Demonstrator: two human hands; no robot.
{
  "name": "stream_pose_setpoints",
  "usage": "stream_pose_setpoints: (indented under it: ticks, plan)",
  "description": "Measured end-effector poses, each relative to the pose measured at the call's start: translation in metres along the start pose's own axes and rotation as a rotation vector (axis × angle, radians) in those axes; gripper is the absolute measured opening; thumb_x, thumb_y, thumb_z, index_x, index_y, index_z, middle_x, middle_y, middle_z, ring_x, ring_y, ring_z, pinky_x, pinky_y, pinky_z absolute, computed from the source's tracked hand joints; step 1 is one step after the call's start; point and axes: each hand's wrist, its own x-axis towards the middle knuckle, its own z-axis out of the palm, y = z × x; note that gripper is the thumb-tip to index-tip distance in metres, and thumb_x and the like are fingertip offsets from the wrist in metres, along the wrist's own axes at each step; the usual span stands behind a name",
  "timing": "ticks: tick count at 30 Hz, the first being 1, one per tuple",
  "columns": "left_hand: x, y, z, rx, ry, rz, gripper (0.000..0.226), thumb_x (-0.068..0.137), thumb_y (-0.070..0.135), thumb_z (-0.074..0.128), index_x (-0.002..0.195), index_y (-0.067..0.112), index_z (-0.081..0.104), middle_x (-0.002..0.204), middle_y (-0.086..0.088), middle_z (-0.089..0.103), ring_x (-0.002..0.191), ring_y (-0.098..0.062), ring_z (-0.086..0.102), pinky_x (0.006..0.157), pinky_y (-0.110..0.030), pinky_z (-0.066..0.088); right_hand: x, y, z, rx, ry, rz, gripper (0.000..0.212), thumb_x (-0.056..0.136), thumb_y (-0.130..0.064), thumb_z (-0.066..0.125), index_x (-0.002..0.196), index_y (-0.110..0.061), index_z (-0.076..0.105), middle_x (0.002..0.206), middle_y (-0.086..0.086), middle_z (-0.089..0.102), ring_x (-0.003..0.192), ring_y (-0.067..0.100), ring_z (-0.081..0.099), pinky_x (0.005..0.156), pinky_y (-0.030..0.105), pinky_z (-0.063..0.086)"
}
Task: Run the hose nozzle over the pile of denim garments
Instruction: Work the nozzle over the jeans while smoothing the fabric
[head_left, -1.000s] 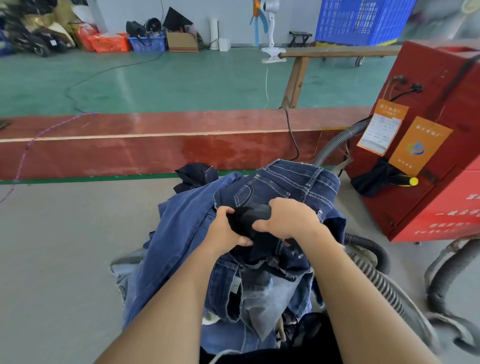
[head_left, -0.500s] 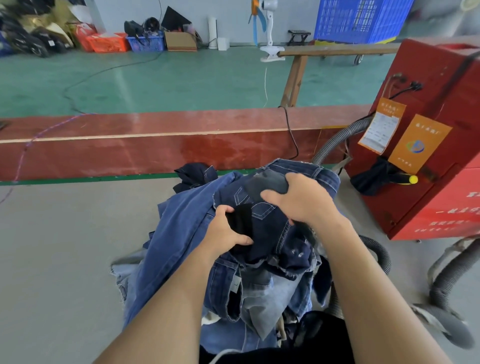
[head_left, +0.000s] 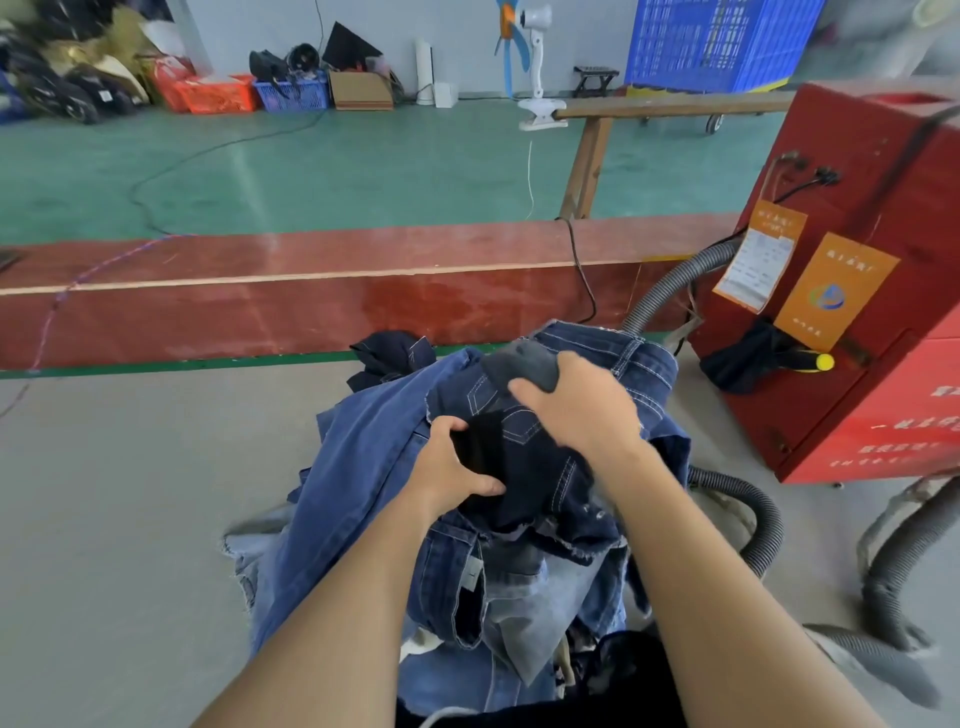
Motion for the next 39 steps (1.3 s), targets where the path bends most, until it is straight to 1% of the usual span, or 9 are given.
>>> stream_pose_setpoints:
  ticks: [5, 8, 10, 15, 19, 22, 25, 31, 39]
  plan:
    - [0.002, -0.001, 0.001, 0.007, 0.005, 0.012, 0.08, 0.062, 0.014, 0.09, 0.119, 0.024, 0.034, 0.117, 0.0, 0.047, 0.107, -0.019, 0.048, 0.087, -0.03, 0.043, -0.005, 0.006, -0.024, 0.039, -0.082, -0.036, 0.036, 0.088, -0.05, 0.058, 0.081, -0.017, 0.044, 0.062, 0.0, 0.061, 0.058, 0.019, 0.064, 0.057, 0.031, 0.044]
    - [0.003, -0.001, 0.002, 0.007, 0.009, -0.001, 0.081, 0.061, 0.012, 0.09, 0.117, 0.024, 0.033, 0.118, -0.002, 0.048, 0.107, -0.02, 0.048, 0.087, -0.031, 0.043, -0.008, 0.009, -0.016, -0.071, -0.305, -0.017, 0.039, 0.083, -0.049, 0.064, 0.09, -0.014, 0.051, 0.08, 0.001, 0.062, 0.078, 0.025, 0.064, 0.074, 0.036, 0.05]
    - [0.003, -0.001, 0.002, 0.008, 0.004, -0.01, 0.081, 0.061, 0.01, 0.09, 0.116, 0.024, 0.032, 0.122, -0.003, 0.048, 0.111, -0.021, 0.048, 0.092, -0.034, 0.045, -0.007, 0.008, -0.006, -0.177, -0.394, -0.034, 0.038, 0.083, -0.05, 0.065, 0.088, -0.014, 0.052, 0.08, -0.001, 0.06, 0.082, 0.024, 0.062, 0.073, 0.036, 0.048]
    - [0.003, 0.001, 0.002, 0.0, 0.004, -0.027, 0.081, 0.063, 0.009, 0.088, 0.12, 0.023, 0.033, 0.122, -0.002, 0.048, 0.111, -0.019, 0.048, 0.09, -0.032, 0.045, -0.004, 0.002, 0.016, -0.207, -0.242, -0.024, 0.037, 0.089, -0.05, 0.057, 0.095, -0.016, 0.044, 0.09, -0.001, 0.054, 0.083, 0.024, 0.055, 0.066, 0.033, 0.041]
    - [-0.001, 0.001, 0.0, -0.003, -0.004, -0.009, 0.08, 0.064, 0.01, 0.088, 0.121, 0.023, 0.033, 0.121, -0.004, 0.049, 0.111, -0.021, 0.05, 0.096, -0.038, 0.047, -0.001, 0.0, 0.005, -0.024, -0.055, -0.004, 0.04, 0.09, -0.051, 0.055, 0.102, -0.014, 0.048, 0.092, 0.004, 0.063, 0.087, 0.029, 0.065, 0.071, 0.035, 0.048]
    - [0.0, -0.001, -0.001, -0.005, -0.01, 0.013, 0.08, 0.064, 0.011, 0.089, 0.12, 0.022, 0.034, 0.121, -0.005, 0.049, 0.111, -0.021, 0.049, 0.096, -0.037, 0.046, 0.0, 0.001, -0.015, 0.051, 0.049, -0.038, 0.039, 0.09, -0.052, 0.054, 0.097, -0.014, 0.047, 0.08, 0.001, 0.063, 0.076, 0.026, 0.065, 0.068, 0.034, 0.048]
    - [0.001, -0.001, 0.0, 0.0, -0.004, 0.014, 0.08, 0.063, 0.013, 0.089, 0.119, 0.023, 0.033, 0.119, -0.002, 0.047, 0.109, -0.02, 0.048, 0.09, -0.032, 0.044, -0.003, 0.006, -0.022, 0.048, -0.042, -0.034, 0.037, 0.089, -0.049, 0.057, 0.087, -0.014, 0.047, 0.068, 0.002, 0.063, 0.067, 0.023, 0.064, 0.065, 0.034, 0.048]
    - [0.003, 0.001, 0.002, 0.003, 0.006, -0.017, 0.08, 0.062, 0.01, 0.089, 0.117, 0.023, 0.033, 0.121, -0.004, 0.049, 0.111, -0.022, 0.049, 0.092, -0.036, 0.046, -0.005, 0.009, -0.006, -0.209, -0.371, -0.029, 0.038, 0.083, -0.052, 0.063, 0.087, -0.017, 0.047, 0.084, -0.002, 0.057, 0.084, 0.025, 0.058, 0.07, 0.035, 0.045]
    - [0.001, 0.002, 0.001, -0.001, 0.009, -0.016, 0.081, 0.064, 0.011, 0.088, 0.122, 0.023, 0.033, 0.119, 0.0, 0.047, 0.108, -0.018, 0.047, 0.086, -0.028, 0.041, -0.002, 0.003, 0.012, -0.094, -0.115, 0.002, 0.039, 0.09, -0.051, 0.055, 0.099, -0.014, 0.046, 0.092, 0.005, 0.062, 0.087, 0.028, 0.062, 0.07, 0.034, 0.045]
